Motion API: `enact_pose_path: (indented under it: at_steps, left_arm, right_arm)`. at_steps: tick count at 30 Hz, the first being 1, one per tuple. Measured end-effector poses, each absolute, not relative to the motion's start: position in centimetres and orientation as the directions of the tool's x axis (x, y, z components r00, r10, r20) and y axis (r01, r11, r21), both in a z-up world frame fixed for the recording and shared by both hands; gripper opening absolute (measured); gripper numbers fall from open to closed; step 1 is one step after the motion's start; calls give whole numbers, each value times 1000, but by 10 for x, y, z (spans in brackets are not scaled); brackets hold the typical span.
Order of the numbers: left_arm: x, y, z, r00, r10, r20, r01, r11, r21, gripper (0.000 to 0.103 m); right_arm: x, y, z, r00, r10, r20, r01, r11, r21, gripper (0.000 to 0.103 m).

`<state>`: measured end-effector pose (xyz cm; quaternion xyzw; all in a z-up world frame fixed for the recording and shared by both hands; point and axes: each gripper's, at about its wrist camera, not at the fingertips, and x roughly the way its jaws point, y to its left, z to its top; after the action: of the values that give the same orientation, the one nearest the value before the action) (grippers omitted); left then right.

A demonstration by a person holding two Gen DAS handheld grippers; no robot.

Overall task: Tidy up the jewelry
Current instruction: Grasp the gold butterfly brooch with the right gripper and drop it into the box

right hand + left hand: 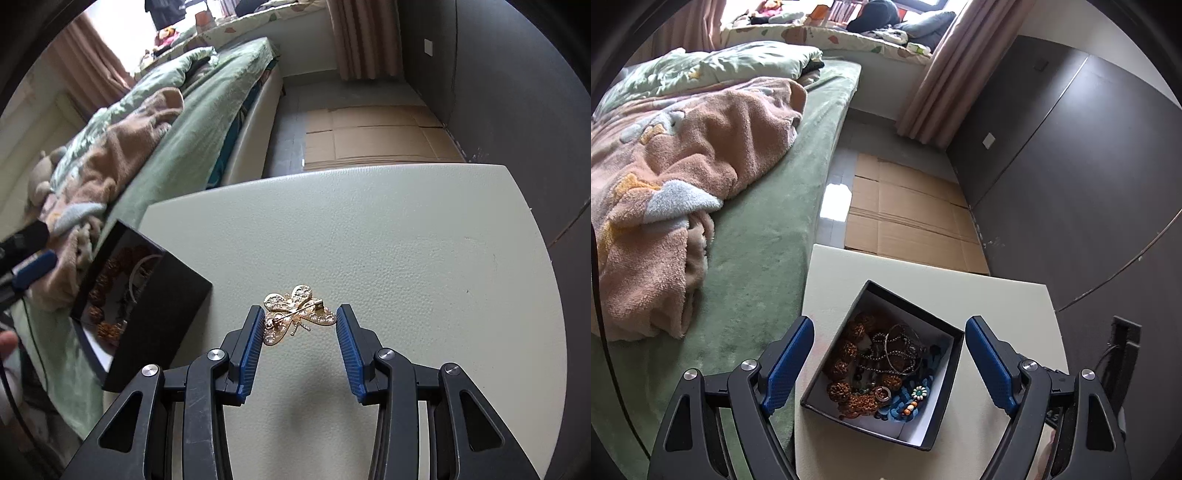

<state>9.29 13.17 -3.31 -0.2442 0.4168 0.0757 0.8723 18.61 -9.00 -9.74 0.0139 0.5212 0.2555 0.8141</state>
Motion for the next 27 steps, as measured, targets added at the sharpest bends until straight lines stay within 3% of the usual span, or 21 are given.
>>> enact_pose_path:
  at_steps: [7, 9, 20, 22, 24, 27]
  left_arm:
    - [76, 144, -26, 670, -12, -743, -400, 837, -374, 88]
    - [74, 145, -27, 669, -18, -743, -395, 838, -376, 94]
    - [60, 156, -33, 647, 13, -763, -454, 810, -371, 94]
    - [58, 158, -34, 641, 14, -767, -460, 807, -369, 94]
    - [55, 158, -34, 638, 15, -770, -461, 808, -366, 94]
    - [53, 155, -32, 639, 19, -769, -458, 812, -361, 94]
  right_arm:
    - [171, -94, -66, 337, 643, -688, -421, 757, 501, 41]
    - [166, -86, -60, 328, 684, -652, -439, 721, 536, 41]
    - [148, -23, -56, 211, 833, -511, -484, 544, 686, 42]
    - [148, -13, -64, 150, 839, -523, -461, 528, 713, 58]
    - [148, -16, -67, 172, 828, -535, -449, 549, 705, 67]
    - [150, -32, -67, 186, 826, -532, -427, 555, 713, 68]
